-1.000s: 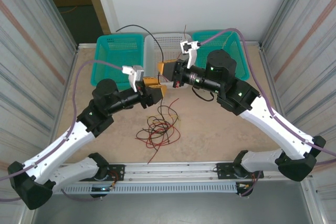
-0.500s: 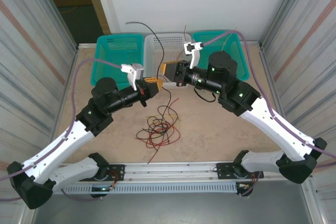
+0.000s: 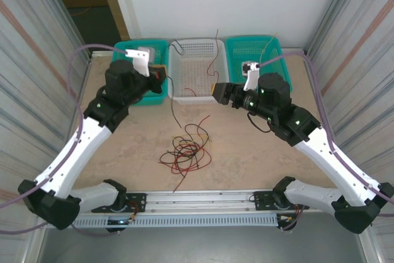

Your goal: Untangle the cables

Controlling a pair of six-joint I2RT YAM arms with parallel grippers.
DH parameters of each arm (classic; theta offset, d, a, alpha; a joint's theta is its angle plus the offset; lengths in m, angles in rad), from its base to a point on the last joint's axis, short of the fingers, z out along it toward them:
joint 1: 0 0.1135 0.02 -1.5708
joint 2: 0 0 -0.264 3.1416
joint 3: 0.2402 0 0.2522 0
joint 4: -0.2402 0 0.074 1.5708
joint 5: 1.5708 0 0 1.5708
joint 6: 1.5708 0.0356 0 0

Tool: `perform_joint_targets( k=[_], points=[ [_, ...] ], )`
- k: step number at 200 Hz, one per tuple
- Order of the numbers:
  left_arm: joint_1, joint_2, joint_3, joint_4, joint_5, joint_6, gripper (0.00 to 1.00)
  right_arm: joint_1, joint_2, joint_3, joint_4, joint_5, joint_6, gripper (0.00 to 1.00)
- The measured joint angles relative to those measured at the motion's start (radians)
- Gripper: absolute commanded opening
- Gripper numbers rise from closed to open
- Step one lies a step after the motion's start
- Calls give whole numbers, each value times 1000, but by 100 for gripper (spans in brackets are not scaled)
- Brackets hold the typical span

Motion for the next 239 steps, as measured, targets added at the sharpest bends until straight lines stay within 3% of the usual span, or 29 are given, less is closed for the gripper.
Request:
perform_joint_targets(
  k=[33,60,80,92,128,167,195,239],
  points=[
    [121,135,145,-27,-24,46,0,7,8,-73,-13,-11,40,65],
    [204,270,260,-14,-29,66,19,53,38,-76,-13,-10,55,63],
    [246,381,326,-11,-43,82,59,98,63,-72,-26,-2,54,63],
    [260,436,343,-16,-61,82,69,119,72,-71,-37,4,53,63],
    [263,495,325,-75,-71,35,70,147,74,-68,-86,47,45,65],
    [218,300,113,-68,-30,-51,63,147,120,-68,-138,103,34,62],
    [103,92,-76,-67,10,-92,62,135,259,-74,-179,126,35,57],
    [-155,-141,-348,-85,29,-177,60,120,470,-111,-194,100,37,54]
  ],
)
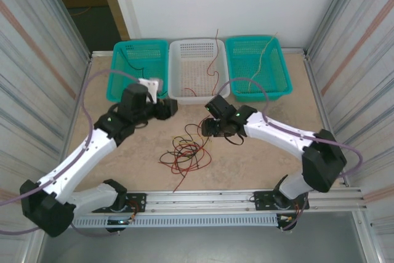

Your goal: Untangle the cables

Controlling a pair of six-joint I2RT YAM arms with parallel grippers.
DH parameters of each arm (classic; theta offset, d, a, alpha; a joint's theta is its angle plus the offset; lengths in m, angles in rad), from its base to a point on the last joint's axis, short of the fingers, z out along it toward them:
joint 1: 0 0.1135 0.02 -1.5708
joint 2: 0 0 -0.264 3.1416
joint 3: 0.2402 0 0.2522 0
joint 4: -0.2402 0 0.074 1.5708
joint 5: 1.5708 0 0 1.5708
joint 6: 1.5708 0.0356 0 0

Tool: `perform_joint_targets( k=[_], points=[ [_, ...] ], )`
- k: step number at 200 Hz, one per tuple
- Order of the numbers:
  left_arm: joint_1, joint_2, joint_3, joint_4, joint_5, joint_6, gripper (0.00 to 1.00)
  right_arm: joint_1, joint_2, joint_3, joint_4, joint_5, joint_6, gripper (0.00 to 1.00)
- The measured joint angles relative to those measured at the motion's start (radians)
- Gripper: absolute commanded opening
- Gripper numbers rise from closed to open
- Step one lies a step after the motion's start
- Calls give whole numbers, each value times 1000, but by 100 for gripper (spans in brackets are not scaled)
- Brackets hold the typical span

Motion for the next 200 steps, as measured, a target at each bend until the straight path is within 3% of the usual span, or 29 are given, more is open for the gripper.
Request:
perform_joint_targets(
  k=[23,66,98,150,200],
  points=[
    [-51,-70,-111,-13,0,-87,56,5,80,-1,22,-33,2,49],
    [-53,-130,-212,-18,0,-209,52,43,180,0,45,-65,1,38],
    [-53,-130,-213,-12,0,-232,49,49,189,26,40,-66,0,40],
    [-53,-117,-213,-13,-4,-240,47,45,202,175,6,-26,-26,32],
    [-53,-133,-213,-14,-20,-240,47,17,338,243,-24,-26,-56,31]
  ],
)
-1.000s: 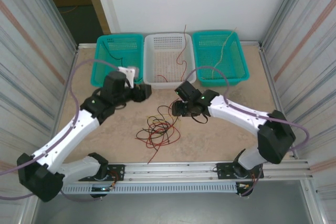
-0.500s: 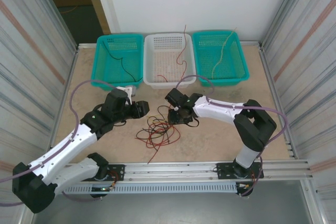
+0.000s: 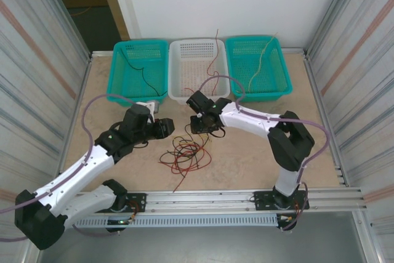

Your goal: Untangle the cables

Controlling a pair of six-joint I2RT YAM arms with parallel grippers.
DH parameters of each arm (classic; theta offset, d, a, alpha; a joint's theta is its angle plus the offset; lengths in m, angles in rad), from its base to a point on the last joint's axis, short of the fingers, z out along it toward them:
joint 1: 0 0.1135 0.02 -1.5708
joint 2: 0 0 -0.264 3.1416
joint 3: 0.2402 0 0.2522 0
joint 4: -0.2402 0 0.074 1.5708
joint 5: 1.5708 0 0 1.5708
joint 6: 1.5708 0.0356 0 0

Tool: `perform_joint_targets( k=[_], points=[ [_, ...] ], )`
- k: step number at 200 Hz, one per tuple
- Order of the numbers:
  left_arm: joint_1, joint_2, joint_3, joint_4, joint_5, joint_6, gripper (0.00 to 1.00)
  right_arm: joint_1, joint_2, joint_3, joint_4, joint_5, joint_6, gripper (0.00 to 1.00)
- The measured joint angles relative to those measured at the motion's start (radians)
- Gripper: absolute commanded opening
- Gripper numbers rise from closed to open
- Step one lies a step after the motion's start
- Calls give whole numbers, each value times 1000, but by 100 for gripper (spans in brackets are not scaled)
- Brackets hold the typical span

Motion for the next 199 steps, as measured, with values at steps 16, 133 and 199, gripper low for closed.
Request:
perform_joint_targets(
  k=[16,133,199],
  points=[
    [0,-5,0,0,-7,0,47,-6,34,7,-16,0,-8,31],
    [3,-5,0,2,-6,1,47,-1,53,18,-23,-15,-31,0],
    [8,-12,0,84,94,19,49,40,-377,-105,119,4,-69,0]
  ],
)
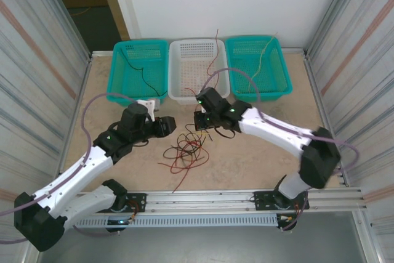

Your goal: Untangle the cables

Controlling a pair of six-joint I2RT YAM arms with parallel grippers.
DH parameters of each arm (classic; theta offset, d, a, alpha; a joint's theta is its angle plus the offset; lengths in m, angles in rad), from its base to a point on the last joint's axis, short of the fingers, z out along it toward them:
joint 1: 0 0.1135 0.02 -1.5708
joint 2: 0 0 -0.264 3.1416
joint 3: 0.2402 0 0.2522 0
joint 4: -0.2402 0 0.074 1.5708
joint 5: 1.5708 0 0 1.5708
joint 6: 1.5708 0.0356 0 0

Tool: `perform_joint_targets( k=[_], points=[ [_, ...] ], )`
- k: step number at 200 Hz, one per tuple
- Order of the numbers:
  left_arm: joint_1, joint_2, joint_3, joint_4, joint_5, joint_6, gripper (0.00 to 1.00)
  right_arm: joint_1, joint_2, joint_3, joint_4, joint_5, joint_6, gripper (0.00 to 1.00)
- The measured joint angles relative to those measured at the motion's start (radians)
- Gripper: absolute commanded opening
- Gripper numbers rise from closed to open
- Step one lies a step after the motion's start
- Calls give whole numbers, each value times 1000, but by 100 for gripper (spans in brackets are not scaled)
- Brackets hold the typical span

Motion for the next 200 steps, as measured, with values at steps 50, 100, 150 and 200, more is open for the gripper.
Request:
perform_joint_targets(
  k=[50,100,150,200],
  points=[
    [-2,-5,0,219,135,16,55,13,-267,0,122,17,-47,0],
    [-47,62,32,361,218,38,66,-52,-299,54,146,-2,-67,0],
    [-146,142,109,366,186,140,74,-103,-354,71,211,-72,-52,2],
    [-147,160,110,371,143,159,52,-116,-383,78,247,-116,-28,3]
  ],
)
